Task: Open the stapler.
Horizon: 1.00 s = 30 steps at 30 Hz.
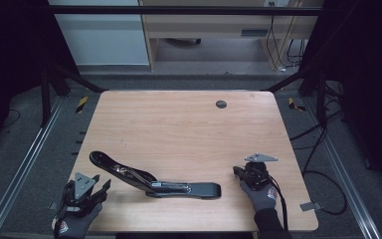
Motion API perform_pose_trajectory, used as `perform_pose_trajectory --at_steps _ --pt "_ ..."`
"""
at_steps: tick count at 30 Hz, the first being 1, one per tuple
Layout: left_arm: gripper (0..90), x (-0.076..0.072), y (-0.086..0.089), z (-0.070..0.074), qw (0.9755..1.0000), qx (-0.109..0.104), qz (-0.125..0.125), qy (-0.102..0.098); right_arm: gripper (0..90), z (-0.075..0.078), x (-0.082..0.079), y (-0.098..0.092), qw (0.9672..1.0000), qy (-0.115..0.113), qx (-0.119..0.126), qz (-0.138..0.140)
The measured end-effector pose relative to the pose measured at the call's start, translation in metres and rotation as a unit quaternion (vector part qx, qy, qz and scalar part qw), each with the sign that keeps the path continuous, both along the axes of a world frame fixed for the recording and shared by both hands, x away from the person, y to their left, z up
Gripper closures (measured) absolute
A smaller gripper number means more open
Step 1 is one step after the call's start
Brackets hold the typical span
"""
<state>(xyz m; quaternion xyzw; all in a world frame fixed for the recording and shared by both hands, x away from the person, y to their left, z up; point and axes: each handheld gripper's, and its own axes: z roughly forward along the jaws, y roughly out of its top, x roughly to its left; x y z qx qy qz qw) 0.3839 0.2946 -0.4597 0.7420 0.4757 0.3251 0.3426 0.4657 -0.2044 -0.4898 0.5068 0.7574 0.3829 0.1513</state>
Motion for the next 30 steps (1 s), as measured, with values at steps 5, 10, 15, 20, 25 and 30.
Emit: perform_pose_trajectory --at_steps 5,10,15,20,25,30 --pt "55.6 0.0 0.0 0.0 1.0 0.0 0.0 0.0 90.0 -0.003 0.001 0.001 0.9999 0.008 -0.008 0.0" --pt "55.7 0.0 0.0 0.0 1.0 0.001 0.0 0.0 90.0 -0.003 0.001 0.001 0.9999 0.013 -0.011 -0.001" --pt "55.7 0.0 0.0 0.0 1.0 0.001 0.0 0.0 90.0 -0.003 0.0 0.0 0.9996 0.016 -0.025 -0.004" --pt "55.6 -0.001 0.001 0.001 1.0 0.001 0.001 0.0 90.0 -0.002 -0.003 -0.005 0.9995 0.012 -0.026 -0.01" --pt "55.5 -0.001 0.001 0.001 1.0 0.001 0.001 0.0 90.0 -0.002 -0.005 -0.01 0.9993 0.017 -0.031 -0.015" --pt "55.5 -0.001 0.001 0.001 1.0 0.001 0.002 0.0 90.0 -0.002 -0.006 -0.014 0.9991 0.019 -0.031 -0.02"
